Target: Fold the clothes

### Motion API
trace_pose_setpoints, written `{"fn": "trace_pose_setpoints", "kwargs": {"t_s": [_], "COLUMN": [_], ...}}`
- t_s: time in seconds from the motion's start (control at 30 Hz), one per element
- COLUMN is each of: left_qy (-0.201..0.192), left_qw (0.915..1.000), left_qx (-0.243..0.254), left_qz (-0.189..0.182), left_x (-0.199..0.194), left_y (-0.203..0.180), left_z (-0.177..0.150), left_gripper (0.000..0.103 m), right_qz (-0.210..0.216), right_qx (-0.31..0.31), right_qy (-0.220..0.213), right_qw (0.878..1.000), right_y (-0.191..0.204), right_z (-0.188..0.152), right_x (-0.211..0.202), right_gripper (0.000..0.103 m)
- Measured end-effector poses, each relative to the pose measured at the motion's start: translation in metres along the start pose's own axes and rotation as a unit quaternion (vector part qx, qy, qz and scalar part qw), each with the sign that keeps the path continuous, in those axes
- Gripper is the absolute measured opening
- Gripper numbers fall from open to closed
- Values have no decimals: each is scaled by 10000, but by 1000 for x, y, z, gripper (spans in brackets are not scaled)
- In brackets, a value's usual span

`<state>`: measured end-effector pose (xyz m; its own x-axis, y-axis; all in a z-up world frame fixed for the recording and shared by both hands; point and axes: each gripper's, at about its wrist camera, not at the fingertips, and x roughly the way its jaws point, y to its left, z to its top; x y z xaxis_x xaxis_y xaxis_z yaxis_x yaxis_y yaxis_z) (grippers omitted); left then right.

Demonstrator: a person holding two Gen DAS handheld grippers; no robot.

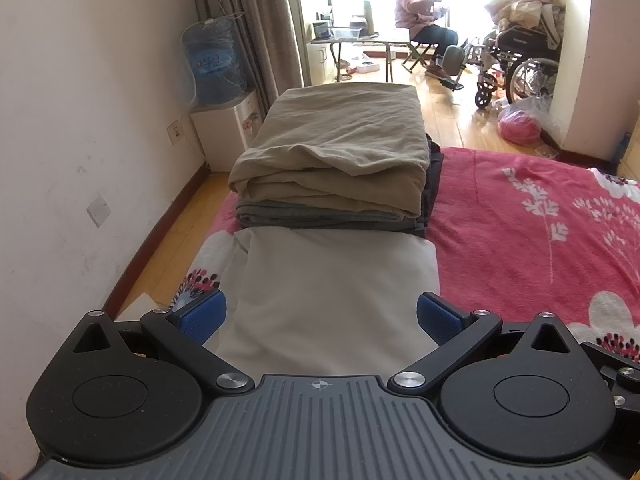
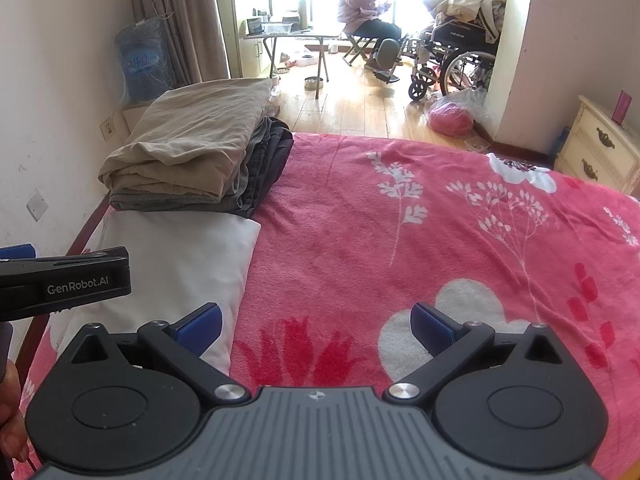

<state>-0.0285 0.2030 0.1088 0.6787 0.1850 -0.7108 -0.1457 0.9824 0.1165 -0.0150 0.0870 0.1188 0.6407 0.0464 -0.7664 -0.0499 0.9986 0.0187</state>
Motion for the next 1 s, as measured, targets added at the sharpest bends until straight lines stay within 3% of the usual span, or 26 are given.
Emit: {"fn": "trace_pose_setpoints", "kwargs": {"t_s": [1.0], "left_qy": [23], "left_qw": [10000], "left_qx": [3], "left_qz": [-4], "left_x": [0], "left_y": [1], "left_z": [-1], "left_gripper": [102], "right_qz": [-6], "right_qx": [-14], "right_qy": [35], "right_qw": [10000], "right_y": [2], "right_z": [0], "right_x": [0], "right_gripper": [103]}}
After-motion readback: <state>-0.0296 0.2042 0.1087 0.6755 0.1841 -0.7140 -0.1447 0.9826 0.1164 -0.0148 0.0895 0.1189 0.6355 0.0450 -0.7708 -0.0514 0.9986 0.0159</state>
